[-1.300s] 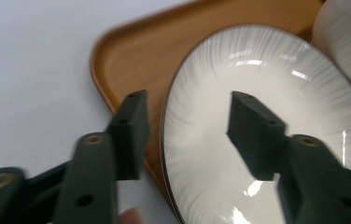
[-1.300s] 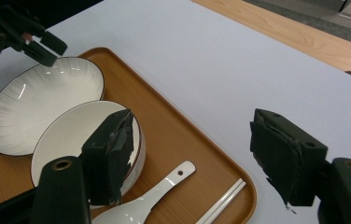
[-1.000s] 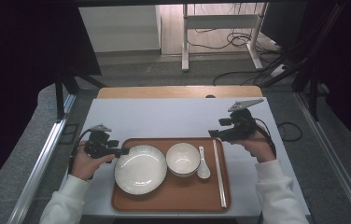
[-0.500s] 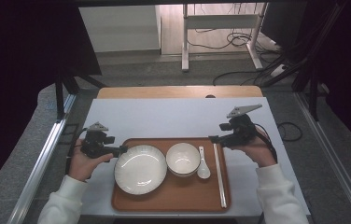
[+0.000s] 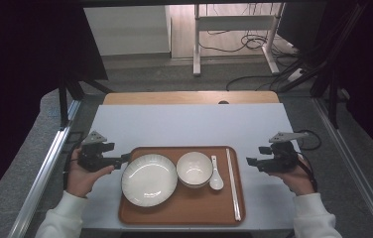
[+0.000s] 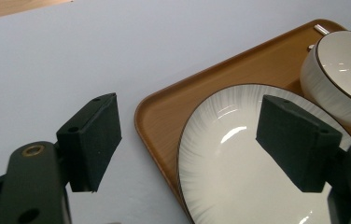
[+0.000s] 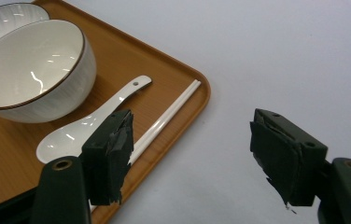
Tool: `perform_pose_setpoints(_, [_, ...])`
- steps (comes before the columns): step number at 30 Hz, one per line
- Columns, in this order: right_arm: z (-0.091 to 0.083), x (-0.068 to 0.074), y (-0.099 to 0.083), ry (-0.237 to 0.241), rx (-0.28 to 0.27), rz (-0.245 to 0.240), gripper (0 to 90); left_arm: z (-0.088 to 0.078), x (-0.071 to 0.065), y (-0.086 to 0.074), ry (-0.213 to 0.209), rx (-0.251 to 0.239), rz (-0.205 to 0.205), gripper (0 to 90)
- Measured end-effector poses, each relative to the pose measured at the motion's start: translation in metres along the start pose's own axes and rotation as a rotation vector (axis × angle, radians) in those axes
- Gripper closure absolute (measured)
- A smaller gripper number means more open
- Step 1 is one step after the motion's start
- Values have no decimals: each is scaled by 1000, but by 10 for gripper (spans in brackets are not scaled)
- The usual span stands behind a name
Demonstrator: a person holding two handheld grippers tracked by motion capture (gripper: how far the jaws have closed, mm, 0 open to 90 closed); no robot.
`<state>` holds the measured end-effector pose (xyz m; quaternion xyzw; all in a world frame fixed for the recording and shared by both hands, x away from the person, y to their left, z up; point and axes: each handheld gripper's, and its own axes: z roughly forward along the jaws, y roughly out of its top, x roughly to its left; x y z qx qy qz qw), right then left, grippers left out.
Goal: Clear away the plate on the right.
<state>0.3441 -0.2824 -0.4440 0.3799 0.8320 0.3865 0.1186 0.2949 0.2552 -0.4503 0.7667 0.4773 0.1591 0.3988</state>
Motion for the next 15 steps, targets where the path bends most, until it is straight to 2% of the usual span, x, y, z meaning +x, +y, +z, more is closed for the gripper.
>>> perform_pose_setpoints(10, [5, 3, 3, 2, 2, -25, 295, 1, 1, 0, 0, 5, 0, 201])
perform_pose_setpoints(15, [4, -1, 3, 5, -13, -15, 296, 0, 6, 0, 6, 3, -20, 201])
